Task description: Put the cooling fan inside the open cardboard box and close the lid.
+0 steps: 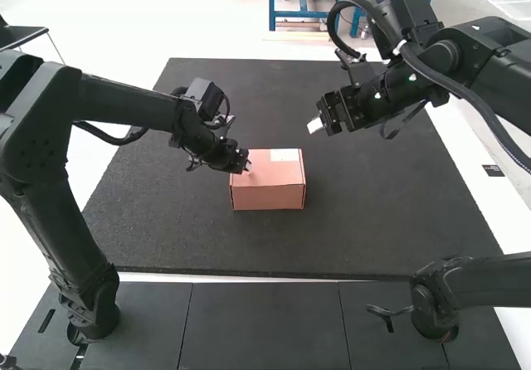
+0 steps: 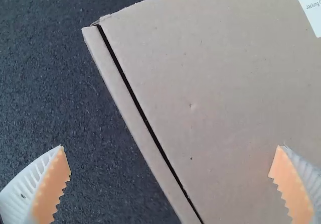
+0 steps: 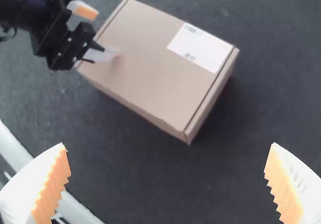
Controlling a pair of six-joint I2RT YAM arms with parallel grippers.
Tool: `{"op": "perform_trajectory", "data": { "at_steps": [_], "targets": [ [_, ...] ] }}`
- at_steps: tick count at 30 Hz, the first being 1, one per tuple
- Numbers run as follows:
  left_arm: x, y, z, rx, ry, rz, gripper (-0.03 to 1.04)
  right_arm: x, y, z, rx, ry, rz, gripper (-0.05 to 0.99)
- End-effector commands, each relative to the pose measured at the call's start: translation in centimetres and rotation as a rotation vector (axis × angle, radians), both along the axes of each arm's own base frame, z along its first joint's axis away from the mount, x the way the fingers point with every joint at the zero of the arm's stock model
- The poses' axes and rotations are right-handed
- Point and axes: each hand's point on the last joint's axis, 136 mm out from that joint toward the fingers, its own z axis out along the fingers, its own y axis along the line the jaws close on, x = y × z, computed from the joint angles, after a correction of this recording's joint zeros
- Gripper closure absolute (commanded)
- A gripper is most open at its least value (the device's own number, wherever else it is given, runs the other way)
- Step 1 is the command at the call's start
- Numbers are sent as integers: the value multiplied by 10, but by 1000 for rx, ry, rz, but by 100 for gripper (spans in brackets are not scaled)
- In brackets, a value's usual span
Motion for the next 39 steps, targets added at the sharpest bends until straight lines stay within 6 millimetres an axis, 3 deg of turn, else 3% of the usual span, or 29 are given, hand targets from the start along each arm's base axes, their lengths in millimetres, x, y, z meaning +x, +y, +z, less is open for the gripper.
{"op": "perform_trajectory", "data": {
  "at_steps": [1, 9, 11, 17, 22, 30, 35, 39],
  "targets": [
    [-16, 5, -26, 34, 55, -6, 6, 0, 1, 1, 15, 4, -3, 5],
    [-21, 13, -30, 56, 70, 7, 6, -1, 1, 1, 15, 4, -3, 5],
    [-19, 12, -16, 49, 51, 8, 6, -1, 1, 2, 16, 1, -3, 5],
    [-4, 9, 54, -9, -89, 23, 6, -4, 2, 4, 29, 0, 6, 5],
    [-9, 14, 91, -47, -151, 49, 6, -3, 3, 7, 44, -11, 8, 4],
    [-15, 60, 121, -69, -268, 157, 6, 13, 1, 7, 109, -83, -53, 3],
    [-19, 80, 143, -58, -463, 167, 7, 34, -22, 5, 160, -180, -148, 3],
    [-31, 86, 144, -52, -552, 143, 7, 47, -47, 2, 173, -221, -239, 3]
  ]
}}
